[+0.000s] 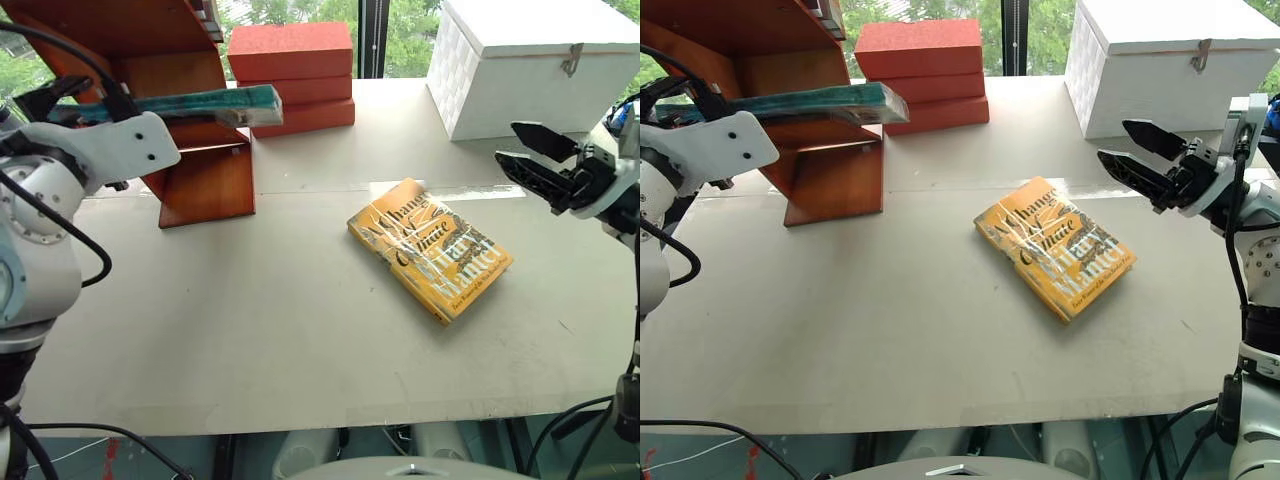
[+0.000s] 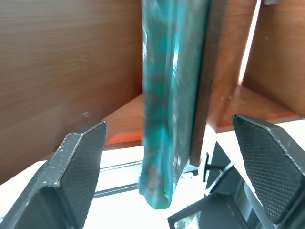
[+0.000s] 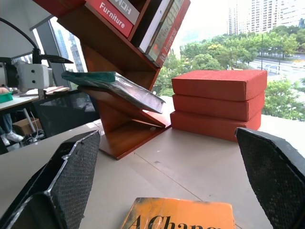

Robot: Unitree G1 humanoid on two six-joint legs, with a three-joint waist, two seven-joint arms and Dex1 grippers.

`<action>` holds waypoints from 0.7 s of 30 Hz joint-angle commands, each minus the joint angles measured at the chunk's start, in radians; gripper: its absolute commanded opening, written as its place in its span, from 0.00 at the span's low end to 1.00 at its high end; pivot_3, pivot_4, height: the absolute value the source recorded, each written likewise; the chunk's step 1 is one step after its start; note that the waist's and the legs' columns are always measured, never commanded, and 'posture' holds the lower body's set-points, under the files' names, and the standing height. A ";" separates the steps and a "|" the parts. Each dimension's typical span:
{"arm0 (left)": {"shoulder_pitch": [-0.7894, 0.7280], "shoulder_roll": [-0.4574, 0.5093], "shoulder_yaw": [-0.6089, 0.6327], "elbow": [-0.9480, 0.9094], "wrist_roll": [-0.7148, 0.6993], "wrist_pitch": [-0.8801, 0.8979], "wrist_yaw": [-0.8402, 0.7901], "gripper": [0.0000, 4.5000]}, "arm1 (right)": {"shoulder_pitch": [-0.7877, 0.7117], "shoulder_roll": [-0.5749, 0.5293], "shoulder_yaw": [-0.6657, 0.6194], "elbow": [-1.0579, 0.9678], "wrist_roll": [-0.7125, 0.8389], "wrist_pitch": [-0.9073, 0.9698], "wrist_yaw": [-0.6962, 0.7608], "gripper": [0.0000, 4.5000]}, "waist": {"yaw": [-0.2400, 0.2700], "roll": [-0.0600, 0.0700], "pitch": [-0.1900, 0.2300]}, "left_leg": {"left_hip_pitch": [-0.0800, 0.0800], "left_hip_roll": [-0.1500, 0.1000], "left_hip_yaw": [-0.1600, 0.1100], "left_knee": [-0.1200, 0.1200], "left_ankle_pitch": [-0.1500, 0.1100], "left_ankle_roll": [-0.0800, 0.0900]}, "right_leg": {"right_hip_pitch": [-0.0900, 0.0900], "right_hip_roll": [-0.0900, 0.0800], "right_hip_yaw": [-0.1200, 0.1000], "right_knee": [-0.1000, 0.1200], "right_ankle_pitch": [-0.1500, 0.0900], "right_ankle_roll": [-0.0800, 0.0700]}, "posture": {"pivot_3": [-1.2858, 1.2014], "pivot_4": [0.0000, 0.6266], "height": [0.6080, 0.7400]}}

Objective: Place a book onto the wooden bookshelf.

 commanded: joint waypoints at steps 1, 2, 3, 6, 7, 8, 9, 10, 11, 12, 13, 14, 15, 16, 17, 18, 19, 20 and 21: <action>0.057 -0.130 0.042 -0.098 0.037 -0.025 0.142 0.98 | 0.026 -0.029 -0.047 -0.013 -0.014 -0.051 0.048 1.00 | 0.000 0.001 -0.001 | 0.000 0.000 0.000 0.001 0.000 0.000 | 0.000 0.000 0.000 0.000 0.000 0.000 | 0.52 0.24 1.00; 0.069 -0.165 0.052 -0.122 0.051 -0.041 0.180 0.98 | 0.047 -0.038 -0.058 -0.015 -0.014 -0.051 0.056 1.00 | 0.001 0.000 -0.001 | 0.000 0.000 0.001 0.001 0.000 0.000 | 0.000 0.000 0.001 0.000 0.000 0.000 | 0.52 0.24 1.00; 0.083 -0.198 0.065 -0.150 0.072 -0.069 0.234 0.98 | 0.079 -0.046 -0.072 -0.022 -0.014 -0.051 0.063 1.00 | 0.004 0.000 -0.001 | -0.001 0.000 0.000 0.002 0.000 0.000 | 0.000 0.000 0.000 0.000 0.000 0.000 | 0.52 0.24 1.00; 0.138 -0.302 0.085 -0.228 0.083 -0.158 0.348 0.98 | 0.186 -0.053 -0.110 -0.061 -0.010 -0.048 0.060 1.00 | 0.009 -0.001 -0.002 | -0.002 0.000 0.000 0.003 0.000 0.000 | 0.000 0.000 -0.001 0.000 0.000 0.000 | 0.52 0.24 1.00; 0.167 -0.344 0.080 -0.246 0.055 -0.190 0.362 0.98 | 0.231 -0.052 -0.116 -0.072 -0.021 -0.057 0.062 1.00 | 0.010 -0.001 -0.002 | -0.001 0.000 0.001 0.003 0.000 0.000 | 0.001 -0.001 0.000 0.000 0.000 0.001 | 0.52 0.24 1.00; 0.196 -0.392 0.074 -0.257 0.015 -0.228 0.378 0.98 | 0.277 -0.051 -0.115 -0.079 -0.042 -0.075 0.072 1.00 | 0.011 0.000 -0.003 | -0.001 0.000 0.001 0.003 0.000 0.000 | 0.001 -0.001 0.000 0.000 0.000 0.001 | 0.52 0.24 1.00; 0.244 -0.441 0.038 -0.239 -0.038 -0.256 0.363 0.98 | 0.339 -0.050 -0.102 -0.077 -0.093 -0.122 0.086 1.00 | 0.013 0.001 -0.003 | -0.001 0.000 0.001 0.003 0.000 0.000 | 0.001 -0.001 0.000 0.000 0.001 0.001 | 0.52 0.24 1.00; 0.279 -0.508 0.012 -0.218 -0.117 -0.273 0.344 0.98 | 0.389 -0.049 -0.087 -0.071 -0.142 -0.165 0.091 1.00 | 0.014 0.004 -0.007 | 0.000 0.000 0.002 0.003 0.000 0.001 | 0.001 -0.001 0.001 0.000 0.001 0.001 | 0.52 0.24 1.00; 0.317 -0.578 -0.012 -0.194 -0.216 -0.273 0.304 0.98 | 0.438 -0.043 -0.074 -0.060 -0.186 -0.211 0.096 1.00 | 0.015 0.006 -0.009 | 0.001 0.000 0.002 0.002 0.000 0.001 | 0.002 -0.001 0.001 0.000 0.001 0.001 | 0.52 0.24 1.00; 0.340 -0.624 -0.024 -0.176 -0.282 -0.273 0.275 0.98 | 0.468 -0.038 -0.066 -0.053 -0.214 -0.240 0.098 1.00 | 0.016 0.007 -0.010 | 0.002 0.000 0.003 0.003 0.000 0.001 | 0.003 -0.001 0.002 0.000 0.001 0.001 | 0.52 0.24 1.00; 0.363 -0.632 -0.042 -0.163 -0.306 -0.288 0.249 0.98 | 0.492 -0.033 -0.063 -0.046 -0.234 -0.267 0.100 1.00 | 0.016 0.008 -0.011 | 0.003 0.000 0.003 0.002 0.000 0.001 | 0.003 -0.001 0.003 0.001 0.001 0.001 | 0.52 0.24 1.00; 0.417 -0.676 -0.056 -0.152 -0.404 -0.280 0.189 0.98 | 0.535 -0.021 -0.070 -0.032 -0.274 -0.309 0.074 1.00 | 0.014 0.006 -0.010 | 0.003 0.000 0.004 0.003 0.000 0.001 | 0.003 -0.001 0.003 0.003 0.001 0.002 | 0.52 0.24 1.00; 0.475 -0.696 -0.074 -0.139 -0.482 -0.283 0.130 0.98 | 0.577 -0.011 -0.077 -0.016 -0.308 -0.351 0.060 1.00 | 0.012 0.007 -0.010 | 0.003 0.000 0.003 0.003 -0.001 0.001 | 0.002 0.000 0.002 0.004 0.002 0.000 | 0.52 0.24 1.00; 0.521 -0.715 -0.080 -0.130 -0.554 -0.282 0.084 0.98 | 0.610 -0.003 -0.080 -0.004 -0.333 -0.392 0.059 1.00 | 0.010 0.007 -0.010 | 0.004 0.000 0.003 0.003 -0.001 0.001 | 0.002 0.000 0.003 0.004 0.003 -0.001 | 0.52 0.24 1.00; 0.566 -0.730 -0.080 -0.128 -0.624 -0.261 0.041 0.98 | 0.645 0.001 -0.079 0.000 -0.356 -0.428 0.059 1.00 | 0.010 0.007 -0.010 | 0.006 0.000 0.003 0.003 -0.001 0.001 | 0.003 0.000 0.003 0.005 0.003 -0.001 | 0.52 0.24 1.00; 0.600 -0.726 -0.082 -0.120 -0.651 -0.264 0.017 0.98 | 0.674 0.002 -0.073 0.011 -0.380 -0.455 0.058 1.00 | 0.010 0.007 -0.010 | 0.008 0.000 0.004 0.002 -0.001 0.001 | 0.005 0.000 0.004 0.005 0.003 -0.001 | 0.52 0.24 1.00; 0.623 -0.720 -0.085 -0.111 -0.661 -0.269 0.005 0.98 | 0.695 0.003 -0.068 0.023 -0.400 -0.481 0.057 1.00 | 0.010 0.007 -0.010 | 0.009 0.001 0.004 0.002 -0.001 0.001 | 0.006 0.001 0.004 0.005 0.003 -0.001 | 0.52 0.24 1.00; 0.635 -0.714 -0.091 -0.099 -0.659 -0.273 0.003 0.98 | 0.709 0.007 -0.062 0.036 -0.412 -0.502 0.059 1.00 | 0.011 0.007 -0.010 | 0.011 0.001 0.004 0.002 -0.001 0.001 | 0.008 0.001 0.004 0.005 0.003 -0.001 | 0.52 0.24 1.00; 0.635 -0.712 -0.094 -0.080 -0.653 -0.261 0.013 0.98 | 0.717 0.011 -0.055 0.049 -0.425 -0.525 0.059 1.00 | 0.011 0.008 -0.009 | 0.013 0.001 0.004 0.002 -0.001 0.001 | 0.011 0.002 0.004 0.004 0.003 -0.001 | 0.52 0.24 1.00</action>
